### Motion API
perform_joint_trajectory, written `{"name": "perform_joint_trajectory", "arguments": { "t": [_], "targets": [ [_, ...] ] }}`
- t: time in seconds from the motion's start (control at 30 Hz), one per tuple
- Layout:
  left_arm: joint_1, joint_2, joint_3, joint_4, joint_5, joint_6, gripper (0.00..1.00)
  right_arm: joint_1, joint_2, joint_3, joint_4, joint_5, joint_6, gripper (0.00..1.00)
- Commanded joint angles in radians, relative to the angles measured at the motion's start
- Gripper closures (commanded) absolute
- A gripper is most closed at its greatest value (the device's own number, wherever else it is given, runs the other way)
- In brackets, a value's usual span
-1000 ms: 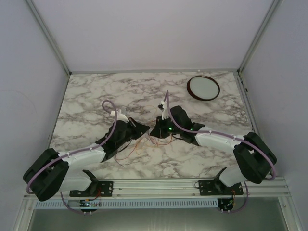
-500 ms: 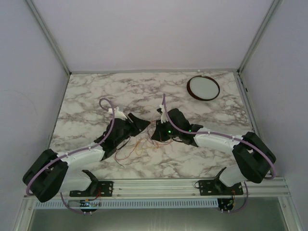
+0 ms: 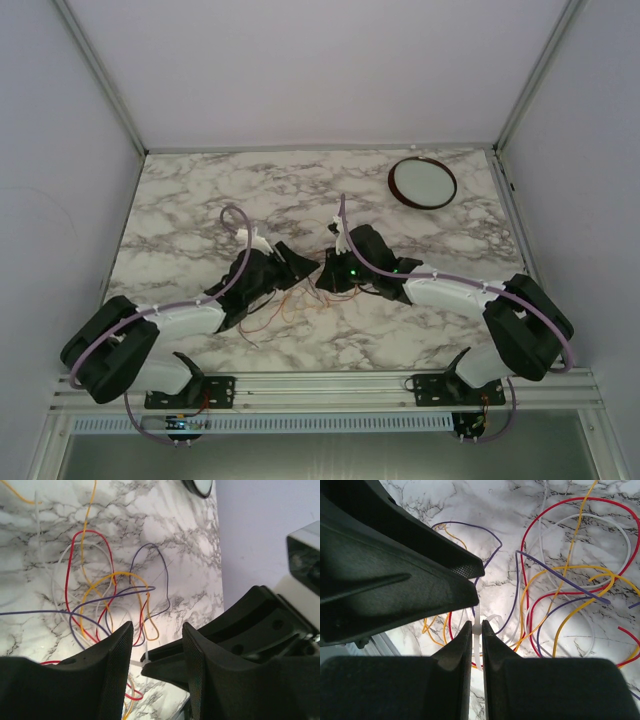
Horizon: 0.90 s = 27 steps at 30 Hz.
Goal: Zip-tie the wires
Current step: Tie the cable at the center of the board.
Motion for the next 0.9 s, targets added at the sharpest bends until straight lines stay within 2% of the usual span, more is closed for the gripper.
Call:
{"name": "perform_joint_trajectory", "arguments": {
  "t": [0.0,0.23,0.87],
  "targets": [
    [-0.013,0.028,-0.027,0.052,0.019,-0.012,0.56,-0.006,-0.028,0.037,0.004,0.018,0.014,0.97],
    [-0.033,0.069,-0.03,0.103,0.034,-0.027,0.66,-0.01,-0.028,0.035,-0.003,0.021,0.008,0.96],
    [-0.046,0.115,-0.028,0.155,0.035,-0.041,0.74,-0.019,-0.032,0.028,-0.003,0.015,0.012,0.96]
  ]
}}
